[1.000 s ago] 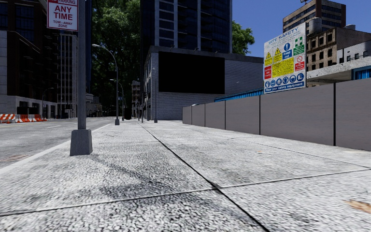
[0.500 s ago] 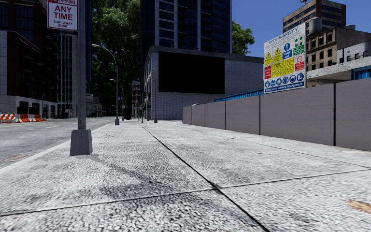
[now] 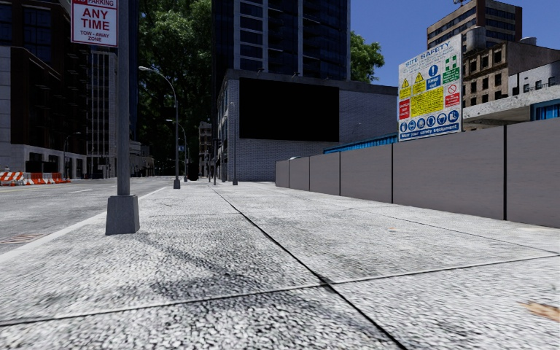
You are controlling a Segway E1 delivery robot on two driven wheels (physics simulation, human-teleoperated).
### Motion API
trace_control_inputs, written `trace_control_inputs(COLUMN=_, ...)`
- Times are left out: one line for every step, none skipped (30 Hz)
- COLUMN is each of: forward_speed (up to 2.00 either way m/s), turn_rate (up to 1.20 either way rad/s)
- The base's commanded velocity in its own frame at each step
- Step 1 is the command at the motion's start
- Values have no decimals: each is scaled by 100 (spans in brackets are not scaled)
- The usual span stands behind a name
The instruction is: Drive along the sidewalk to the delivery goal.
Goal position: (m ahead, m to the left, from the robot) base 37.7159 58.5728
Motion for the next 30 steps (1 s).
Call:
trace_control_inputs(forward_speed=0, turn_rate=-5)
trace_control_inputs(forward_speed=0, turn_rate=-20)
trace_control_inputs(forward_speed=0, turn_rate=-20)
trace_control_inputs(forward_speed=0, turn_rate=-27)
trace_control_inputs(forward_speed=0, turn_rate=-29)
trace_control_inputs(forward_speed=0, turn_rate=0)
trace_control_inputs(forward_speed=0, turn_rate=0)
trace_control_inputs(forward_speed=0, turn_rate=0)
trace_control_inputs(forward_speed=0, turn_rate=0)
trace_control_inputs(forward_speed=0, turn_rate=0)
trace_control_inputs(forward_speed=0, turn_rate=0)
trace_control_inputs(forward_speed=0, turn_rate=0)
trace_control_inputs(forward_speed=0, turn_rate=-12)
trace_control_inputs(forward_speed=0, turn_rate=-12)
trace_control_inputs(forward_speed=0, turn_rate=-27)
trace_control_inputs(forward_speed=0, turn_rate=-33)
trace_control_inputs(forward_speed=0, turn_rate=-34)
trace_control_inputs(forward_speed=0, turn_rate=-34)
trace_control_inputs(forward_speed=0, turn_rate=-34)
trace_control_inputs(forward_speed=0, turn_rate=-34)
trace_control_inputs(forward_speed=0, turn_rate=-34)
trace_control_inputs(forward_speed=0, turn_rate=-34)
trace_control_inputs(forward_speed=0, turn_rate=-34)
trace_control_inputs(forward_speed=0, turn_rate=-34)
trace_control_inputs(forward_speed=0, turn_rate=-34)
trace_control_inputs(forward_speed=0, turn_rate=-34)
trace_control_inputs(forward_speed=0, turn_rate=-34)
trace_control_inputs(forward_speed=0, turn_rate=-34)
trace_control_inputs(forward_speed=0, turn_rate=-34)
trace_control_inputs(forward_speed=0, turn_rate=-35)
